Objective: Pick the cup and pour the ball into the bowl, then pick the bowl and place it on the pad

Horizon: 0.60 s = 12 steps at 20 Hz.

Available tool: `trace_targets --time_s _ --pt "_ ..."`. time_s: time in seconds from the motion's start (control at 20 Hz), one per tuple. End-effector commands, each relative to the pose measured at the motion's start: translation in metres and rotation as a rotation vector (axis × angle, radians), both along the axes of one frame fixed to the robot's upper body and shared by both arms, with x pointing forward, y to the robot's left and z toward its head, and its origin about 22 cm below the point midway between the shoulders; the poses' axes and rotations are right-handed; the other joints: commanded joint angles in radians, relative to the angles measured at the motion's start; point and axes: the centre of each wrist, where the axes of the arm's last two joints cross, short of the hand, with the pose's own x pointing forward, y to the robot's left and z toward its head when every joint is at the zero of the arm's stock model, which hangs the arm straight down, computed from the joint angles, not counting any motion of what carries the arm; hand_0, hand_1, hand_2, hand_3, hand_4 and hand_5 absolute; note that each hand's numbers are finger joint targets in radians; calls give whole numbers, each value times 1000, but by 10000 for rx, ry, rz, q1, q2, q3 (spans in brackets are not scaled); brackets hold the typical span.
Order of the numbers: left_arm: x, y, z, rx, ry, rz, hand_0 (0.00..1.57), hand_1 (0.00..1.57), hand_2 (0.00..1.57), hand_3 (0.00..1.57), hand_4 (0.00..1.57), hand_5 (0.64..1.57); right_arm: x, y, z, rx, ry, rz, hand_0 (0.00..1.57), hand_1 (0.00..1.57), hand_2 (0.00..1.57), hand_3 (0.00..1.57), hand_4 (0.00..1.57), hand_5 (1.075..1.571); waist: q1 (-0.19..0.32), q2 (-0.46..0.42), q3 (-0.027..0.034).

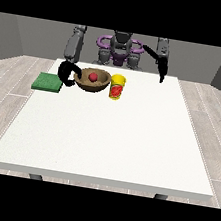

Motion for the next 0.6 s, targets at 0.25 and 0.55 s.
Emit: trace_targets --time_s 0.25,0.55 --pt "-22 30 -49 -5 745 429 0 0 0 0 0 709 7 -51 40 -870 1006 232 1571 1571 1571 909 885 1553 -556 -718 45" --pt "-5 -5 -23 71 550 257 0 0 0 0 0 714 -5 -91 47 -427 762 -141 1571 1571 1571 780 900 1564 -385 -486 50"
